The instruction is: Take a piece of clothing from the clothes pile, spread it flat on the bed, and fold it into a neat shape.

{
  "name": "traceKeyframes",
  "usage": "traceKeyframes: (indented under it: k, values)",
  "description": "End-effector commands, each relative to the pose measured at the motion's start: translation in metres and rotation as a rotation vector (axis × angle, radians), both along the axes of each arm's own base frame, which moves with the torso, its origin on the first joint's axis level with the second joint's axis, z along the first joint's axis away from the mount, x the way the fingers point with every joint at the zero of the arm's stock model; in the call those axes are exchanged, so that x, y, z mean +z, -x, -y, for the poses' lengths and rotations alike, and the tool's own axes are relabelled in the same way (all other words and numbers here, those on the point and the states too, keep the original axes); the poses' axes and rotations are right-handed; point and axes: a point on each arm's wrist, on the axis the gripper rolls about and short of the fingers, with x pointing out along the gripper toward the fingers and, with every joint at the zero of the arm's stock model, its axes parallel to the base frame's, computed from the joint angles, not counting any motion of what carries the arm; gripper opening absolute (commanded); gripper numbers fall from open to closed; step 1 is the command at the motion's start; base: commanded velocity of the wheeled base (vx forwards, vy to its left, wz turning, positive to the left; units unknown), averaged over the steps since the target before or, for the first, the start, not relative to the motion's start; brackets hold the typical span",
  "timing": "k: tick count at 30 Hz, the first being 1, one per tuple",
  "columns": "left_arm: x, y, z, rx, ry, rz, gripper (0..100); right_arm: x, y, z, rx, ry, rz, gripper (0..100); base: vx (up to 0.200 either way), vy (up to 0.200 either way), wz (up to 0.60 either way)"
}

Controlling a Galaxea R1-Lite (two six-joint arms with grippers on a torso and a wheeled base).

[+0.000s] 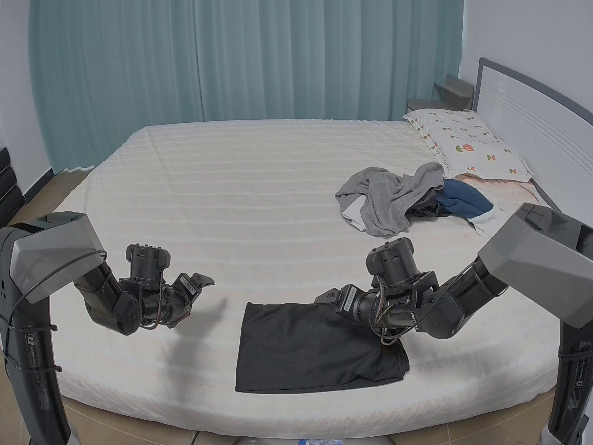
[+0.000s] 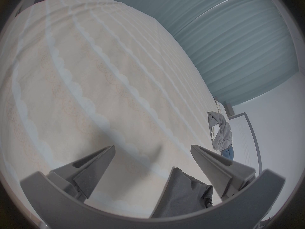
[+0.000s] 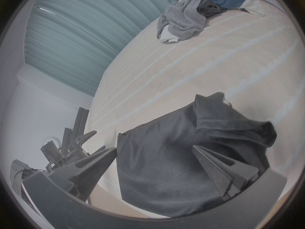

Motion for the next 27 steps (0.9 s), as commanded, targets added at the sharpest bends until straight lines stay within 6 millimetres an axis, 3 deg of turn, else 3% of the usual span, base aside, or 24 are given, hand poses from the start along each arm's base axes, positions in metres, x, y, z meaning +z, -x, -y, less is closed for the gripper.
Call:
traceKeyframes:
  k: [1,7,15,27]
  values:
    - [-0.001,0.0,0.0,0.0,-0.002,-0.002,100,-0.024,-0.009,-0.003,-0.014,0.029,-0.03,100,0.0,0.0,0.0]
    - [-0.002,0.0,0.0,-0.001,-0.004,-0.003,100,-0.032,-0.029,0.011,-0.084,0.032,-0.007,100,0.0,0.0,0.0]
    - [-0.002,0.0,0.0,0.0,-0.003,-0.003,100,-0.022,-0.049,0.04,-0.184,0.055,0.045,100,0.0,0.0,0.0]
    - [0.0,-0.001,-0.001,0.001,0.001,0.004,100,-0.002,-0.057,0.084,-0.282,0.049,0.067,100,0.0,0.0,0.0]
